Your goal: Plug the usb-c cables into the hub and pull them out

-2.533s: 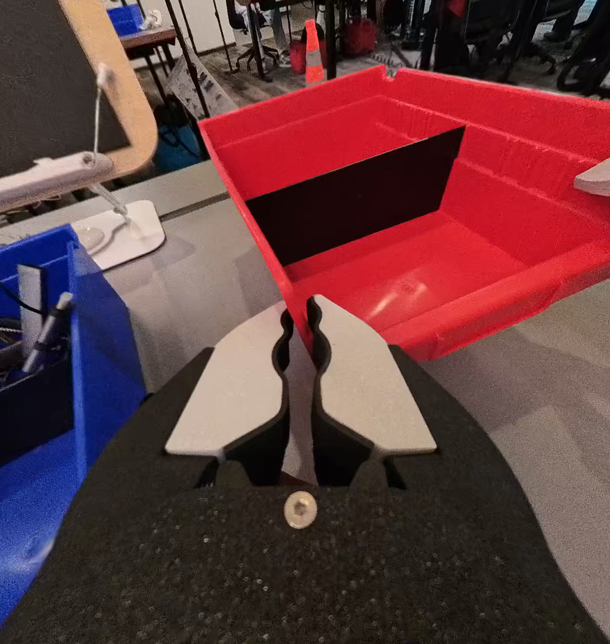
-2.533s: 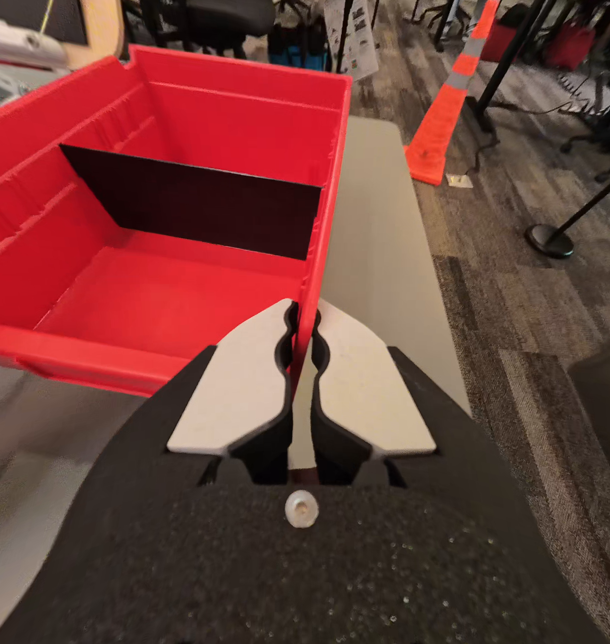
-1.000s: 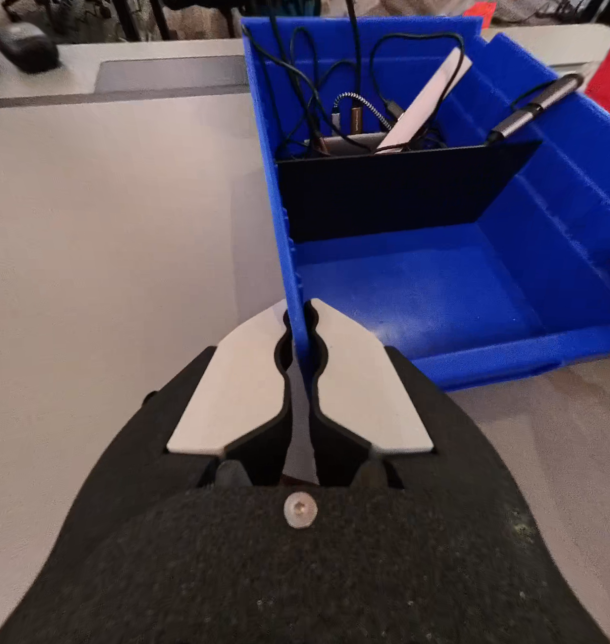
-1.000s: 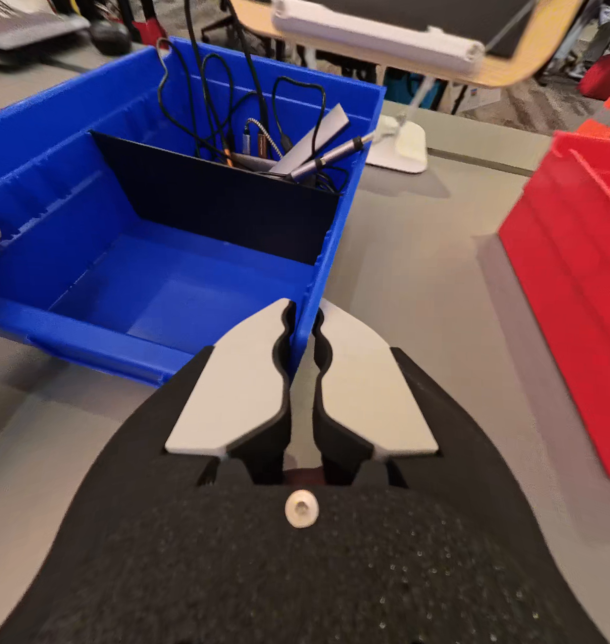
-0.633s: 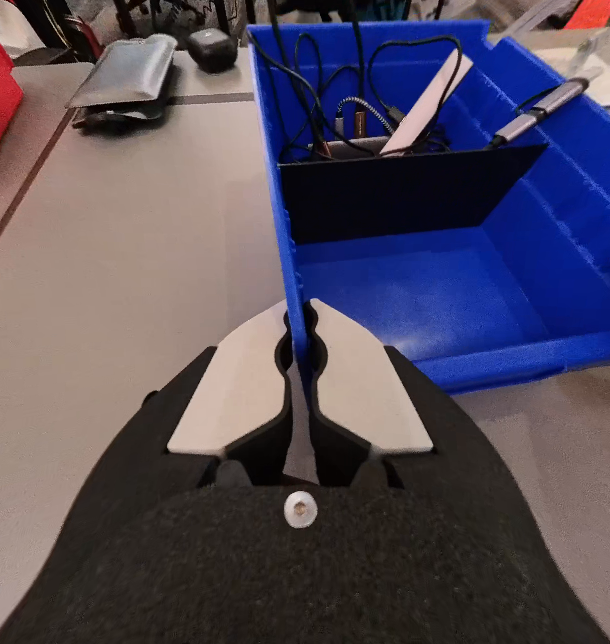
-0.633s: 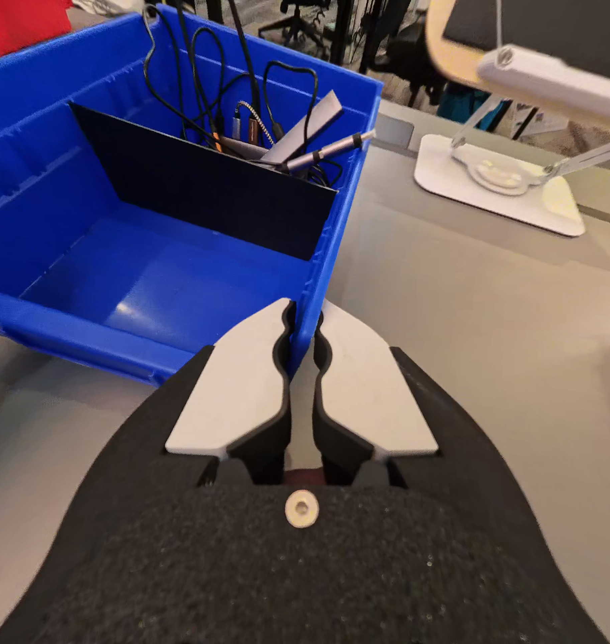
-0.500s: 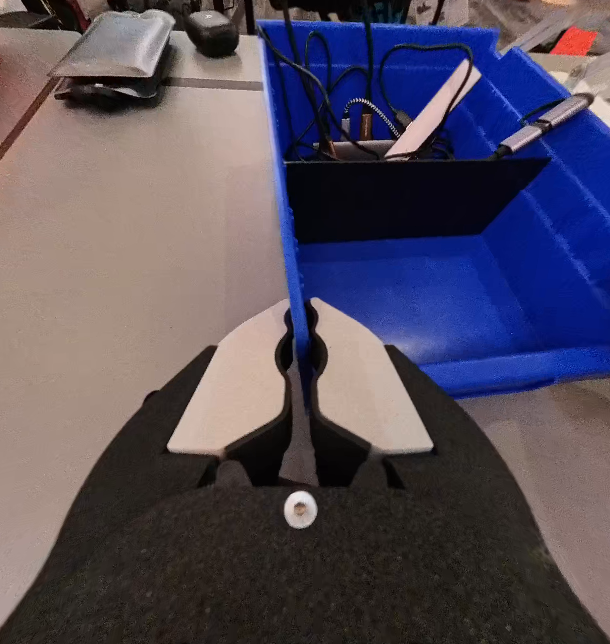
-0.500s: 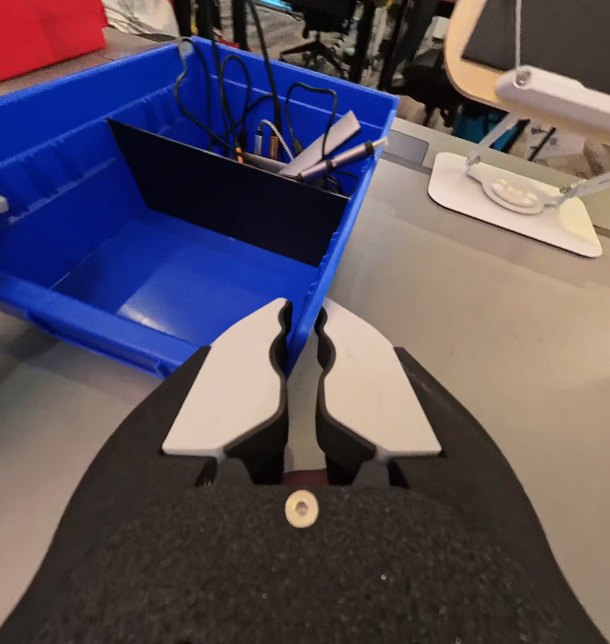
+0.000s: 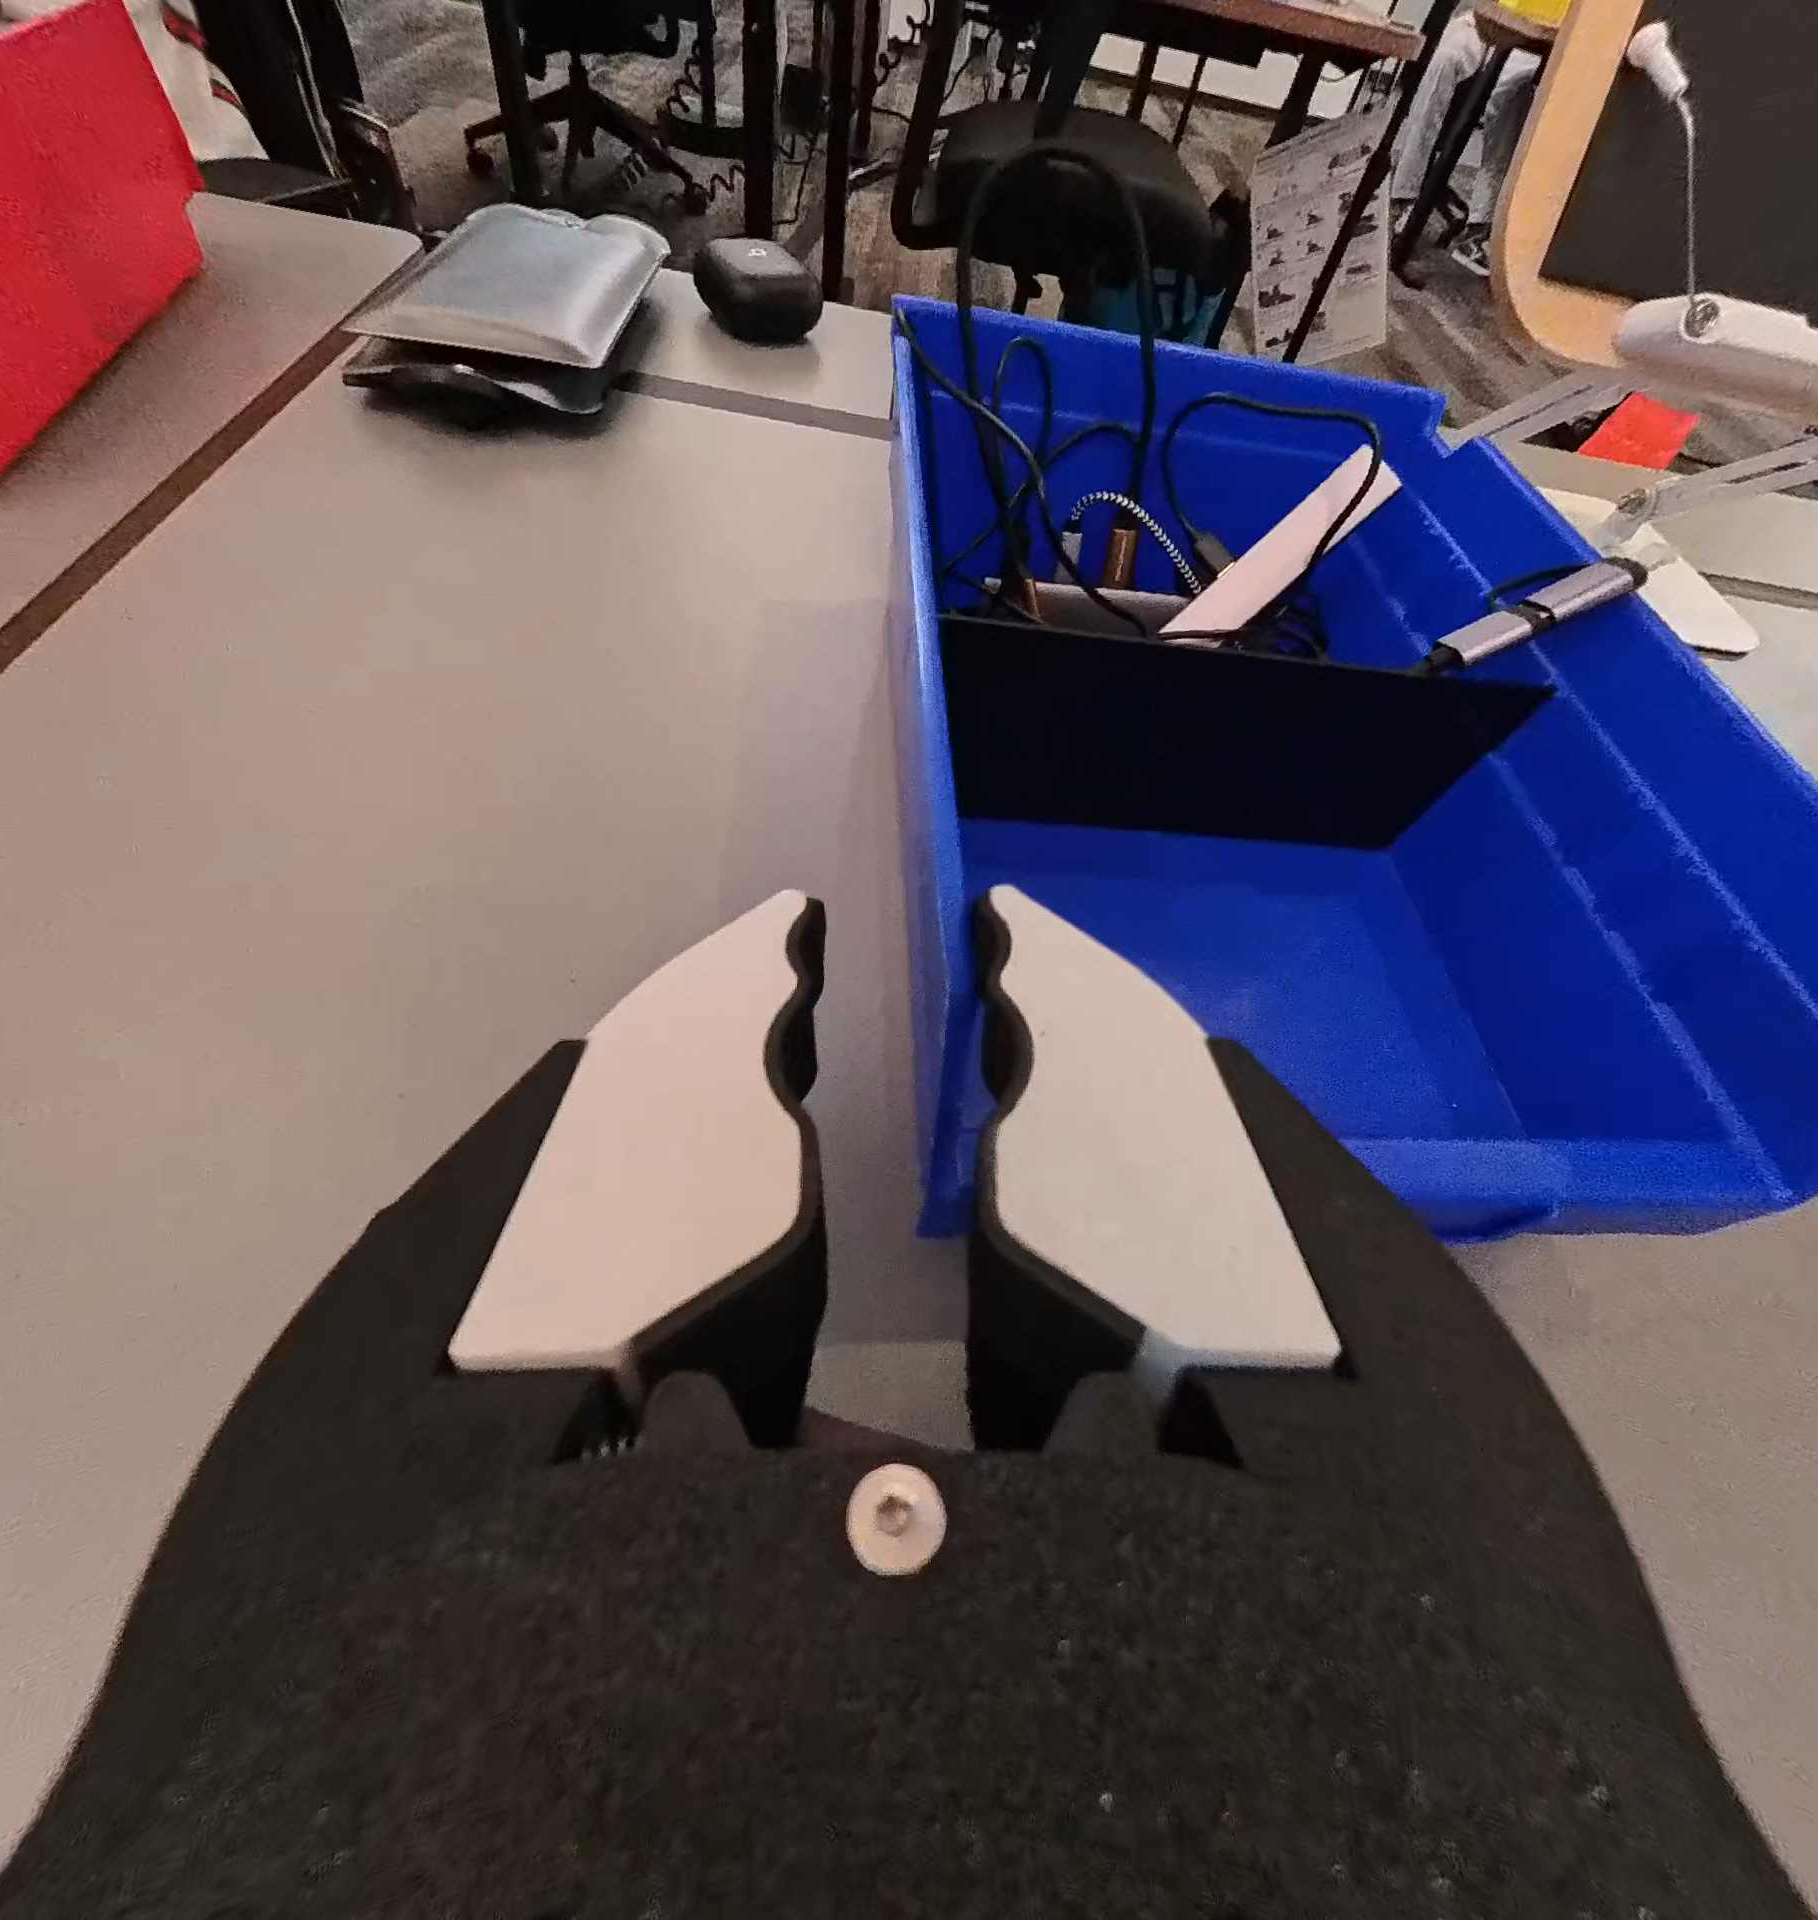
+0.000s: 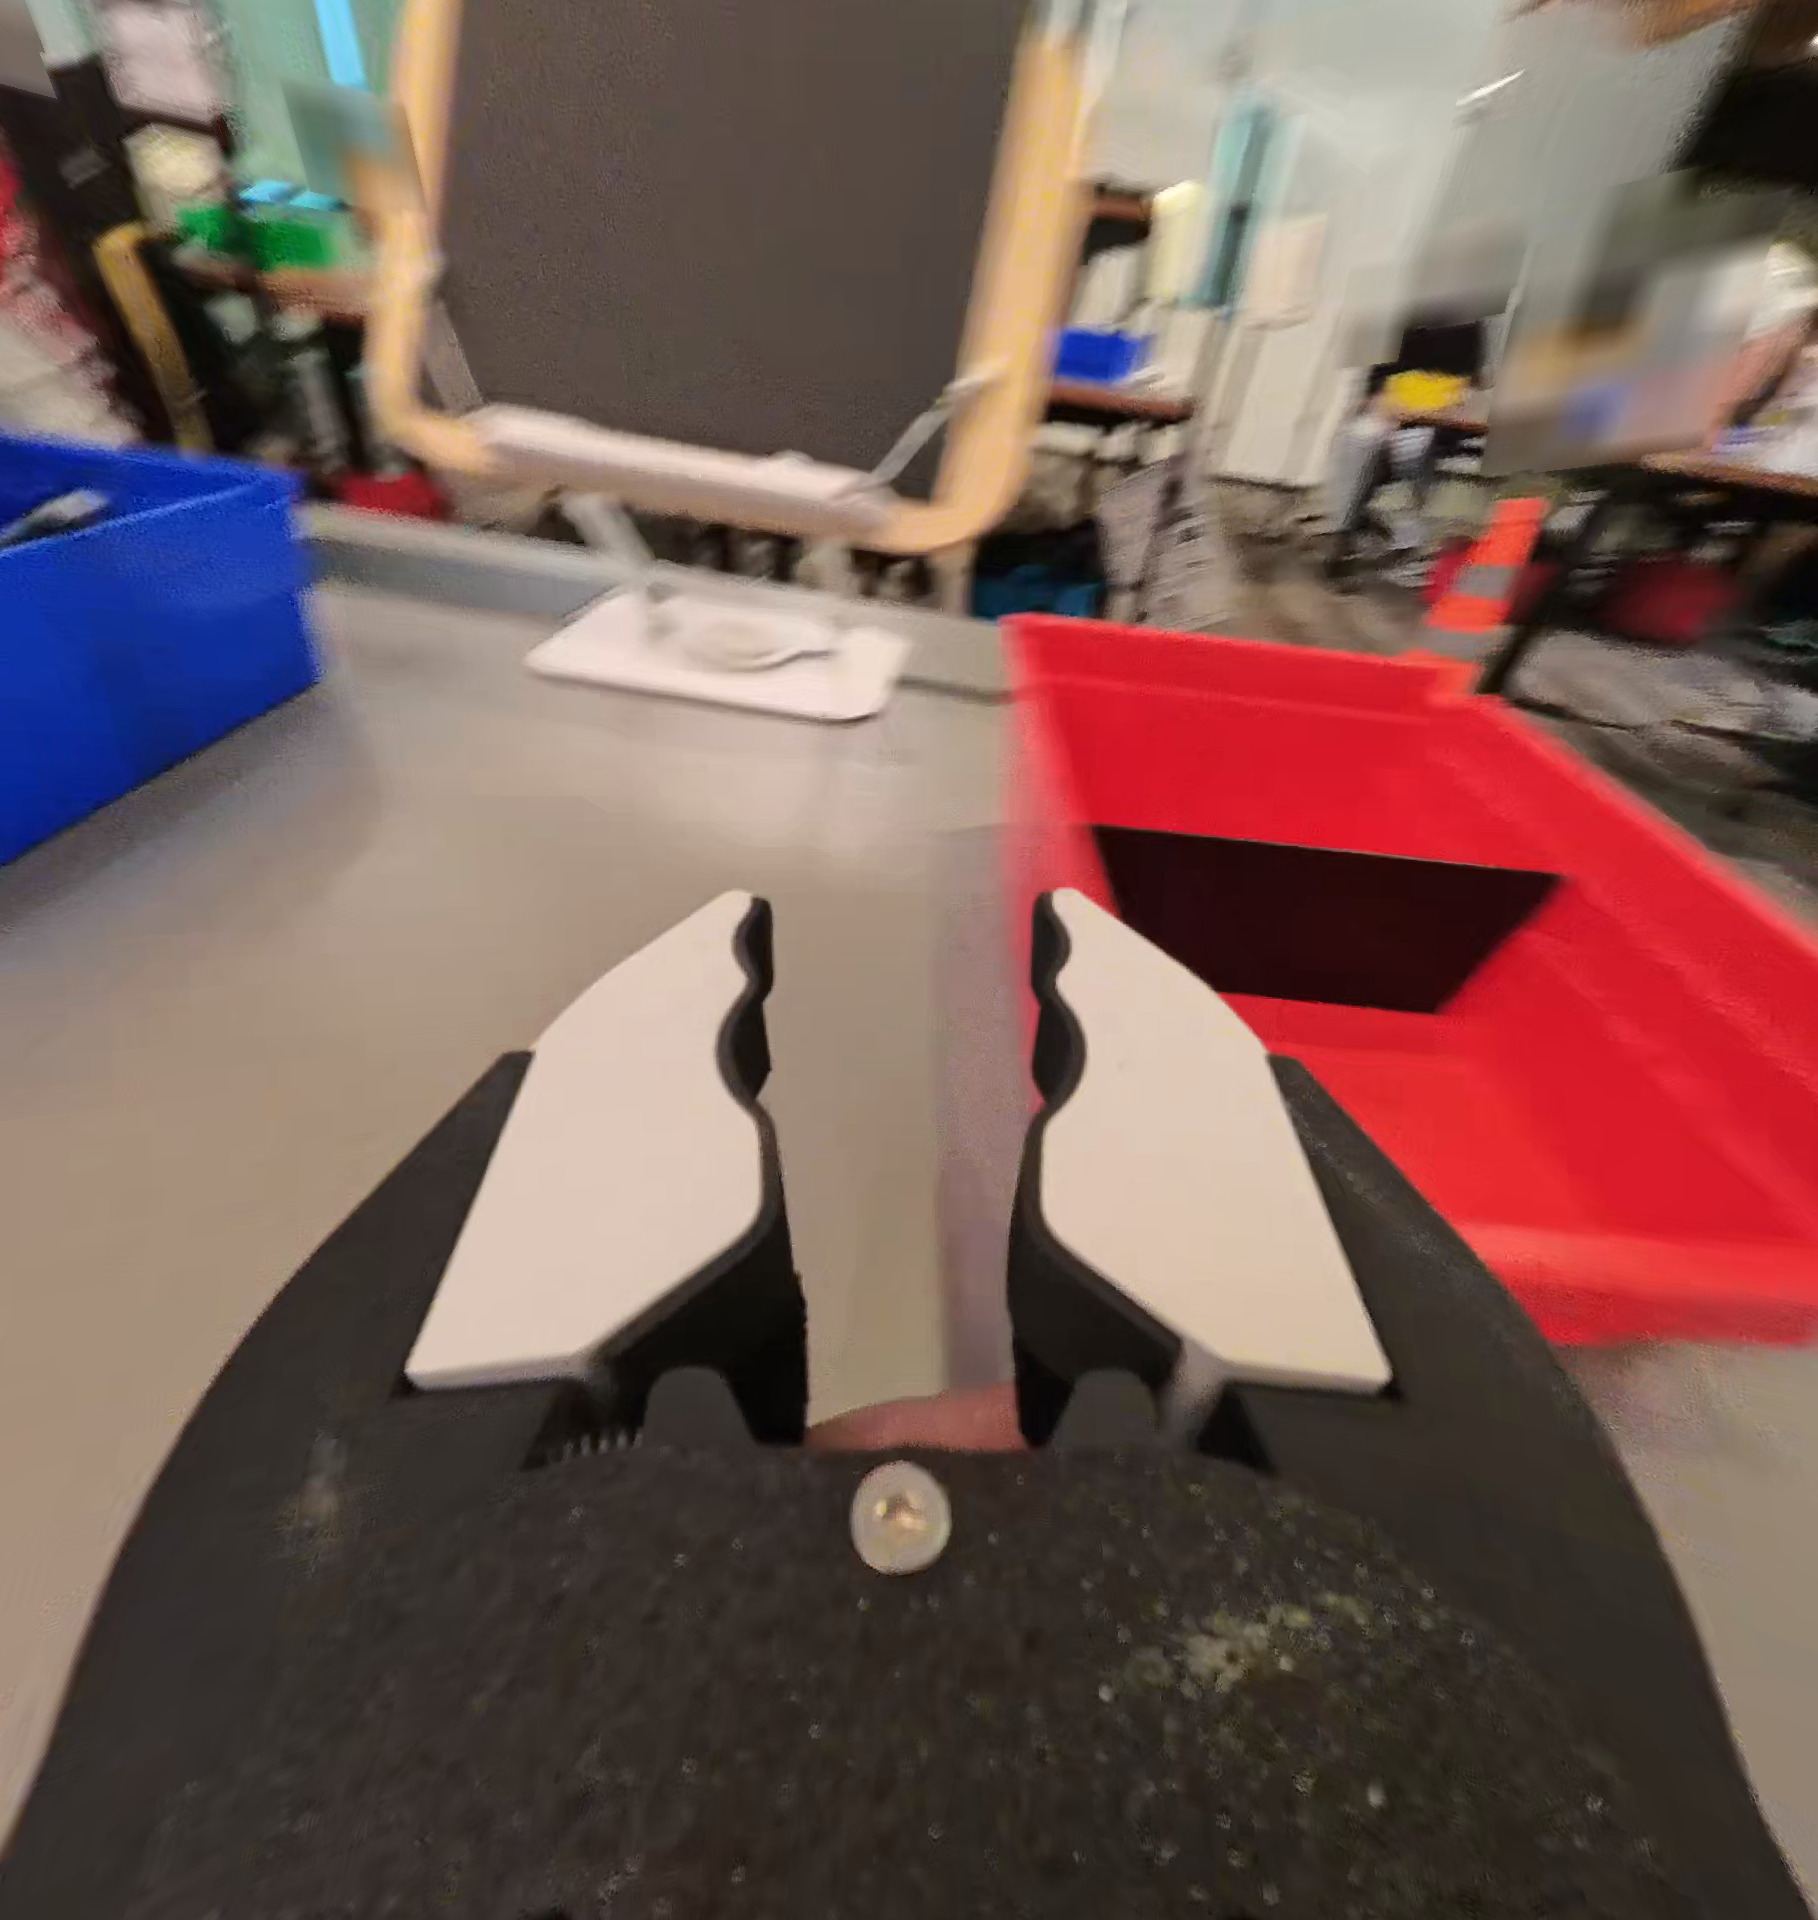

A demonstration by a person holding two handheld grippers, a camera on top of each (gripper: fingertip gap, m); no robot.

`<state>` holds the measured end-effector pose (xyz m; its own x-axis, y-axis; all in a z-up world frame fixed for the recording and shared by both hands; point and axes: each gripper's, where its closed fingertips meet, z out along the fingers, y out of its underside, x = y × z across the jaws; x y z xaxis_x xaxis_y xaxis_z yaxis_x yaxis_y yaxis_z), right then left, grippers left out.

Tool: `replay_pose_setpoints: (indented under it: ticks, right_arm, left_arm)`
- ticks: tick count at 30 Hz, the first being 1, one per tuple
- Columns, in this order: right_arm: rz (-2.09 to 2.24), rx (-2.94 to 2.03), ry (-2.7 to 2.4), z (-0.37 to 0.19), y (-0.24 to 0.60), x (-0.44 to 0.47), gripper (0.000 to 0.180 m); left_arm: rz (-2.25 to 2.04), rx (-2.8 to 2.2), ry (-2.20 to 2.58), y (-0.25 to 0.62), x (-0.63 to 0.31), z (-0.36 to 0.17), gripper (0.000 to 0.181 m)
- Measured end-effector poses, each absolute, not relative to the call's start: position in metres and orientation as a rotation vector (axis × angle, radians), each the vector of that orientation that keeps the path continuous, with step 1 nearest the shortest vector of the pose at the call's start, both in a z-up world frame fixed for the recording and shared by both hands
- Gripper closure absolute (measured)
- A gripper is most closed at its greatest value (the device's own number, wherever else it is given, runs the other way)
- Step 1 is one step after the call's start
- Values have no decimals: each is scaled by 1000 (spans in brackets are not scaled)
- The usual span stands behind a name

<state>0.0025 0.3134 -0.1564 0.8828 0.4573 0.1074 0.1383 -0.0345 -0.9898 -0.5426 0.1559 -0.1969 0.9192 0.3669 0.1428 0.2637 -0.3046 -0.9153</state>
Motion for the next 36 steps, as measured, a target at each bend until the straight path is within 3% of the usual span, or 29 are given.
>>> replay_pose_setpoints:
  ticks: [4, 10, 22, 24, 36]
  right_arm:
    - [299, -1686, -330, -161, 338, 56, 132]
    - [430, -1895, -509, -211, 334, 9, 132]
    - [306, -1805, -661, -202, 300, -6, 135]
    - [341, -1810, -675, -207, 287, -8, 136]
    - [474, -1870, -603, -217, 283, 12, 138]
  left_arm:
    - [133, -1940, -459, 160, -542, -204, 160]
    - [167, -1969, -456, 161, -544, -209, 162]
    - [153, -2015, -451, 159, -544, -220, 160]
    - [113, -2030, -403, 160, -537, -220, 178]
    - [184, -2029, -431, 137, -566, -220, 177]
